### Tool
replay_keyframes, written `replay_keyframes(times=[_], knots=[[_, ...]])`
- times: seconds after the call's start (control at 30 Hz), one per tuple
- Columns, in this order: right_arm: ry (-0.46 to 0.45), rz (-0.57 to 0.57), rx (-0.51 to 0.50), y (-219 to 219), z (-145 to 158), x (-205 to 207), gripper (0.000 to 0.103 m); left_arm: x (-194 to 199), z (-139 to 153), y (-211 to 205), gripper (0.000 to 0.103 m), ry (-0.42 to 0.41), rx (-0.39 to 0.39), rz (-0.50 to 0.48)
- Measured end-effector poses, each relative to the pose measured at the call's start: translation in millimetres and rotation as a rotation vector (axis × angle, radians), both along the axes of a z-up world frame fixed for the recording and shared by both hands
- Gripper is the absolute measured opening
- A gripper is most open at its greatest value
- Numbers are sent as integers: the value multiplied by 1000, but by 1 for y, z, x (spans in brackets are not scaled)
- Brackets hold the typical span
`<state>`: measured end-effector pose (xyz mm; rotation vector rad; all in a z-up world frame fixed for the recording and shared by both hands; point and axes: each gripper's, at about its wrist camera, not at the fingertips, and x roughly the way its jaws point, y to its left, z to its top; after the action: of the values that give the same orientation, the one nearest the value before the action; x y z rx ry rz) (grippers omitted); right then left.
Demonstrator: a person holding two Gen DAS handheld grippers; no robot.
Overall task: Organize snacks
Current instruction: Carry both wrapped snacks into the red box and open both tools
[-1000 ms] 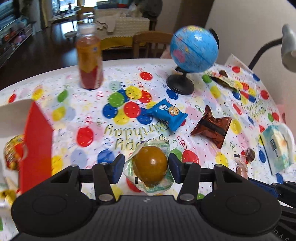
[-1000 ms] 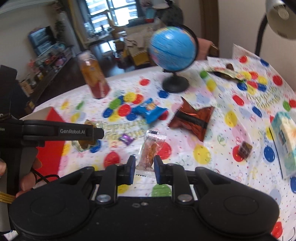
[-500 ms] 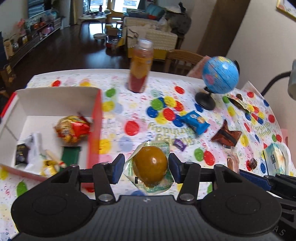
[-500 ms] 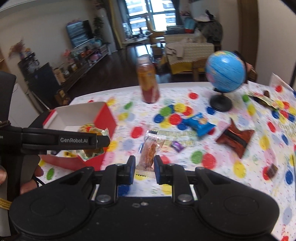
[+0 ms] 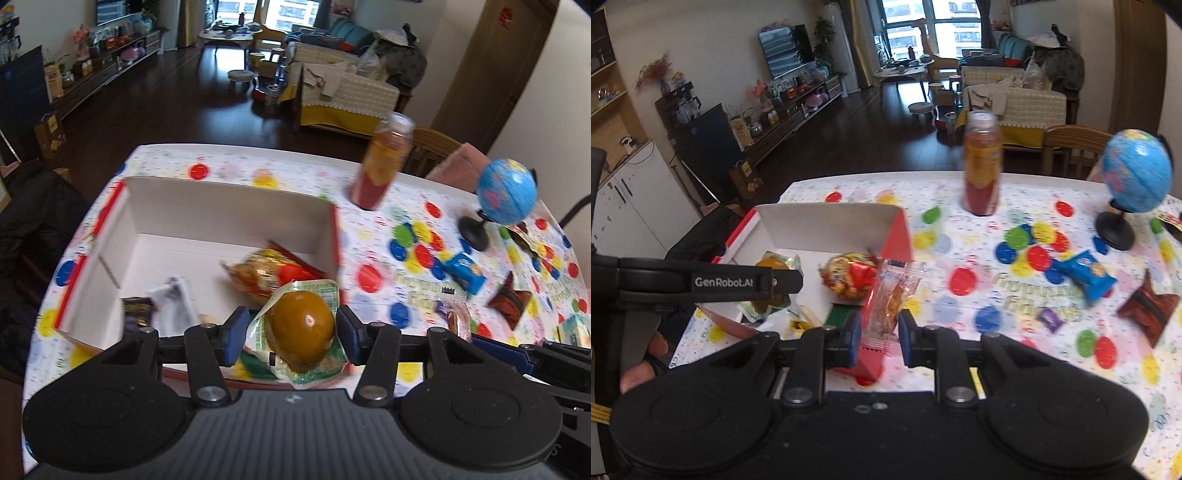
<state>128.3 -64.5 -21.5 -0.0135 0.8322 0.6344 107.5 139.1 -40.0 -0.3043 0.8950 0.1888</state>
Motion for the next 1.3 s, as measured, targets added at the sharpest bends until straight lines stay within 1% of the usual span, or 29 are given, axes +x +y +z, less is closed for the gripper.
replay_keyframes(times=[0.27, 0.53, 0.8, 1.03, 1.2, 1.3], knots=[[36, 16, -19, 61, -14, 4, 19, -2, -13, 64, 51, 25, 6, 37], [73, 17, -56, 105, -39, 10, 19, 5, -37, 107, 51, 72, 22, 35], [112, 8, -113, 132, -66, 18, 19, 19, -69, 116, 51, 136, 56, -26], [139, 4, -145, 140, -82, 21, 20, 29, -90, 113, 51, 180, 79, -66], [158, -13, -150, 141, -89, 23, 25, 31, -100, 110, 52, 198, 81, -72], [166, -15, -151, 141, -90, 22, 25, 30, -101, 111, 51, 197, 70, -74]])
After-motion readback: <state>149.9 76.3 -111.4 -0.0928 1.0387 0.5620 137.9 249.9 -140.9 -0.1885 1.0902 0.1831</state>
